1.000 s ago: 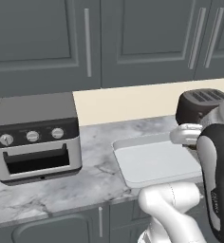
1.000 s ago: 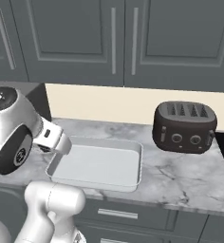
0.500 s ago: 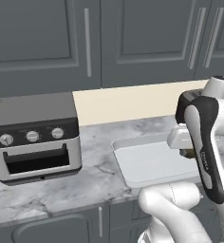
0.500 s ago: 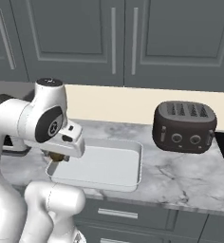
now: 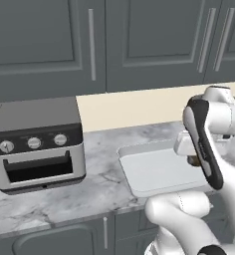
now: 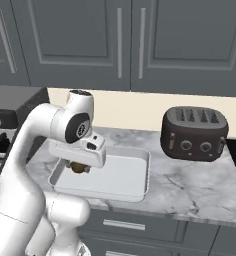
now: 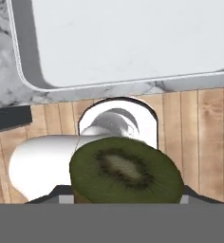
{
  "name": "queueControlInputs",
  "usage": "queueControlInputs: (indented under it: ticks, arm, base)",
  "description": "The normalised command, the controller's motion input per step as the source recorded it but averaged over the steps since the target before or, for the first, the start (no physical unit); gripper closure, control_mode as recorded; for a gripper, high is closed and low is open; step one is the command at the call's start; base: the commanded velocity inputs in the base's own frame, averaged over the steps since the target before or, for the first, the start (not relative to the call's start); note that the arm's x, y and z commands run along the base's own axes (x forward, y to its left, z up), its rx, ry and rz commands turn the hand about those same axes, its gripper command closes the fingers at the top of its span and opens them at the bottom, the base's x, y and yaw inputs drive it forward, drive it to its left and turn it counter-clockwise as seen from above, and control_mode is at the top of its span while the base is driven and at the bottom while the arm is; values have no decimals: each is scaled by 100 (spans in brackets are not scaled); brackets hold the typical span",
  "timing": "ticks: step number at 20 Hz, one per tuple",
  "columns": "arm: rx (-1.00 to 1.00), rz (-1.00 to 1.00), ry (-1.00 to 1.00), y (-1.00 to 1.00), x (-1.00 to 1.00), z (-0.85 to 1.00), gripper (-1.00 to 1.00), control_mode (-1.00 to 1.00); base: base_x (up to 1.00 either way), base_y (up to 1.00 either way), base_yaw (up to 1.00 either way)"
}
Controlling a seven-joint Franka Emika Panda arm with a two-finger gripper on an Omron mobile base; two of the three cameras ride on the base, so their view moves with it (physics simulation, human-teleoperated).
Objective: Pick the apple and kiwi from the fridge and place them inside the tupperware on the counter.
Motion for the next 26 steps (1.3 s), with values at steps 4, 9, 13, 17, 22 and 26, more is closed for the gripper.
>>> queueControlInputs:
  ticks: [4,9,13,17,22,26]
  arm:
    - [0,-8,44,-26,75,-30,100,-100]
    - [0,-5,12,-17,59,-50,100,-100]
    - [0,-3,2,-14,56,-56,100,-100]
    - [0,-6,0,-12,59,-55,100,-100]
    - [0,-9,0,-11,51,-53,100,-100]
    - [0,-12,-4,-4,32,-64,100,-100]
  base:
    - [0,0,0]
    - [0,0,0]
    - [0,0,0]
    - [0,0,0]
    - [0,0,0]
    - [0,0,0]
